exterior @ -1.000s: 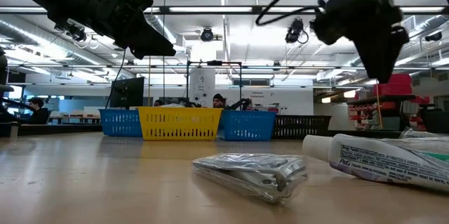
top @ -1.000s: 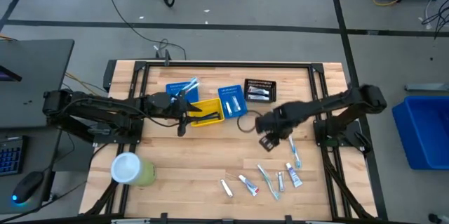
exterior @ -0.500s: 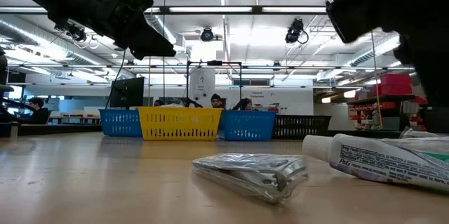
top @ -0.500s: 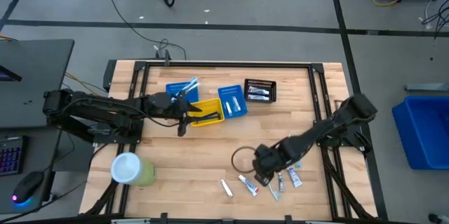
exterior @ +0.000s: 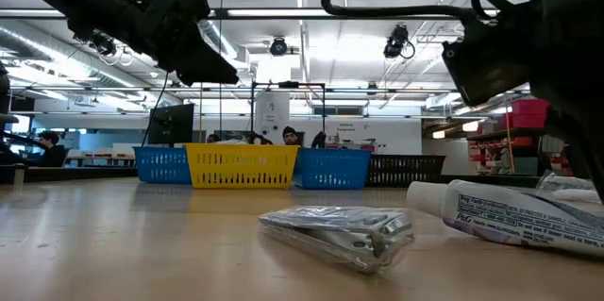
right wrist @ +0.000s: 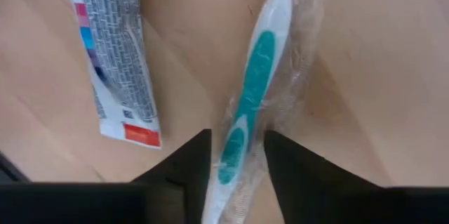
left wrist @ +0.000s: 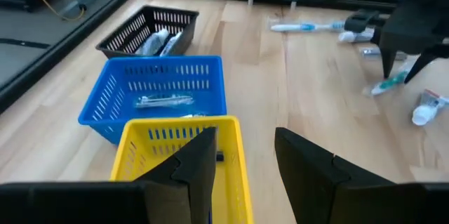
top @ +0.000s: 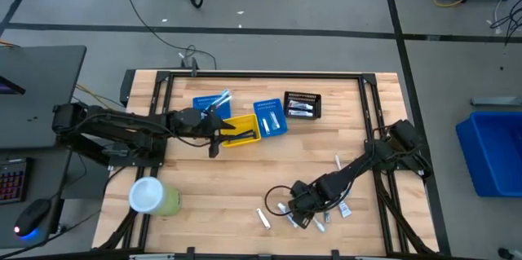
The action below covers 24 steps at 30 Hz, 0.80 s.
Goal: Pick & Place Travel size toiletries
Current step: Put the green toothbrush into the left blue bin
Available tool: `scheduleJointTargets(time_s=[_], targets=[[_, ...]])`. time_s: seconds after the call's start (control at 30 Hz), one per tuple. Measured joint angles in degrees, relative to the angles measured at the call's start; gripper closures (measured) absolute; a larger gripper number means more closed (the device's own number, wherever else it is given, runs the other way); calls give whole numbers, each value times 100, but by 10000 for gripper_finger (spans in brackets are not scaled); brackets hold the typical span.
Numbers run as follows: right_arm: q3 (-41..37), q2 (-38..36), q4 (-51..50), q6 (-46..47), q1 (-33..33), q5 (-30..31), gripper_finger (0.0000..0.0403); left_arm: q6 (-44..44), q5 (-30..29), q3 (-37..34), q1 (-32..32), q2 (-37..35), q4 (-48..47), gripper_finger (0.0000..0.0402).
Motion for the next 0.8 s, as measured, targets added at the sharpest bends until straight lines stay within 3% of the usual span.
scheduleJointTargets(time_s=[0.3,0.5,0.67,0.8], targets=[[-13,-29,86,-101,-43,112,386,0,-2,-7,0,116,18,248],[235,-284,71,-352,-241,311,389,-4,6,-7,0,118,233,248],[408,-854,-37,-1136,-477,1386,391,-283,68,-7,0,118,584,248],[461,-1494,111,-1702,-661,3266,387,-761,68,-7,0,118,886,248]])
